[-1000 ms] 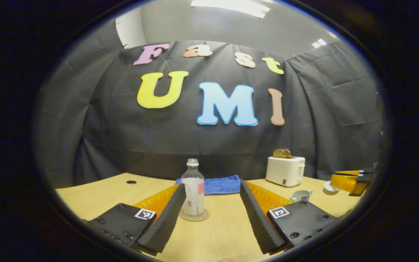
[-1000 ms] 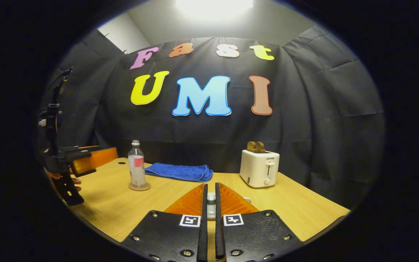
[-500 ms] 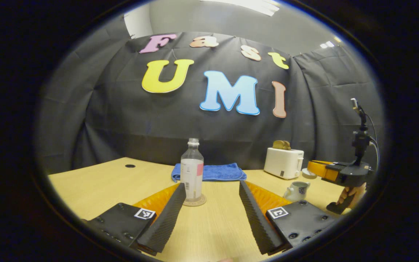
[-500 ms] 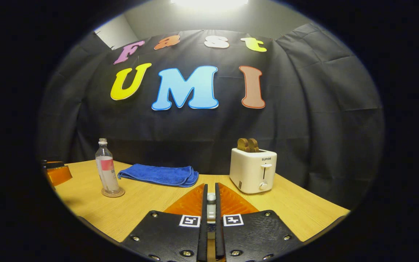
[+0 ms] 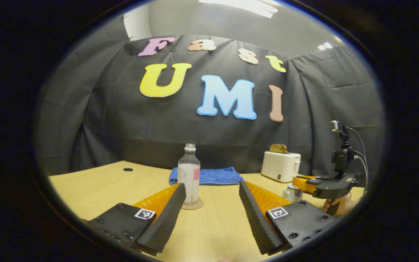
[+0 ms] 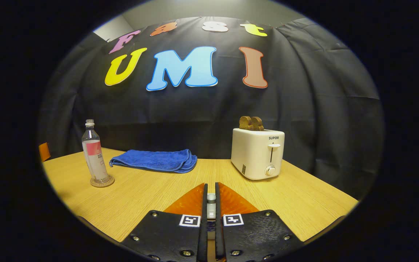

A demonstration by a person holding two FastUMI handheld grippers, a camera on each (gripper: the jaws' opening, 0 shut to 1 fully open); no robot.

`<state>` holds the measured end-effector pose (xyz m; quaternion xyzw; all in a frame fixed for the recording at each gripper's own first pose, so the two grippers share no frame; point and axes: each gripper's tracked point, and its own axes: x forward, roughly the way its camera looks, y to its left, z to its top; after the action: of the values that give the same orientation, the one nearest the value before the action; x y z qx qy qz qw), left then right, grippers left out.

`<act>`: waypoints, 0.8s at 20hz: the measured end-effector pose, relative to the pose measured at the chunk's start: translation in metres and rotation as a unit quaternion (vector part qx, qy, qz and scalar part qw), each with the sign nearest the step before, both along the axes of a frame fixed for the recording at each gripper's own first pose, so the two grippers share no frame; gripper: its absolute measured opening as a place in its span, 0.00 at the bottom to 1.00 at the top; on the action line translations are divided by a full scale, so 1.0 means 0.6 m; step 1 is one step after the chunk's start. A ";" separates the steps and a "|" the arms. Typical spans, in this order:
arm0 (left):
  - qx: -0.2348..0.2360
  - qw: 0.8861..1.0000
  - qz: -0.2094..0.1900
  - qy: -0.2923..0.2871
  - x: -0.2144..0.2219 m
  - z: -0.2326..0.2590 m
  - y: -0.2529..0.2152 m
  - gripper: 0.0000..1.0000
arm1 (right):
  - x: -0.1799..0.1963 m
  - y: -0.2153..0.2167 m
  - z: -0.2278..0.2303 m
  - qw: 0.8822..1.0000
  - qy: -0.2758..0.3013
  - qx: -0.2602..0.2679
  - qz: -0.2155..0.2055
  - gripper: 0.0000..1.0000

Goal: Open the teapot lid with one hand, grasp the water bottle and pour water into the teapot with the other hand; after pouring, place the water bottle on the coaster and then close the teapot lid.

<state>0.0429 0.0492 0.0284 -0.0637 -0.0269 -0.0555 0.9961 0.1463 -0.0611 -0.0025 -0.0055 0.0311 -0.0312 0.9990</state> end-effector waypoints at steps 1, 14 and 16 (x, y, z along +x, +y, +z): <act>0.001 1.000 0.000 0.003 -0.001 -0.005 -0.002 1.00 | 0.001 0.000 0.001 1.000 -0.001 0.000 -0.001 0.08; 0.015 0.999 0.028 0.012 -0.045 -0.019 -0.025 0.99 | -0.214 0.080 0.069 0.997 -0.070 -0.021 0.013 0.65; 0.018 1.000 0.016 0.014 -0.066 -0.033 -0.067 0.99 | -0.246 0.125 0.051 0.997 -0.058 -0.030 0.040 0.72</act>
<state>0.0034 0.0089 0.0088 -0.0459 -0.0131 -0.0390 0.9981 -0.0014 0.0141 0.0280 -0.0349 -0.0283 0.0074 0.9990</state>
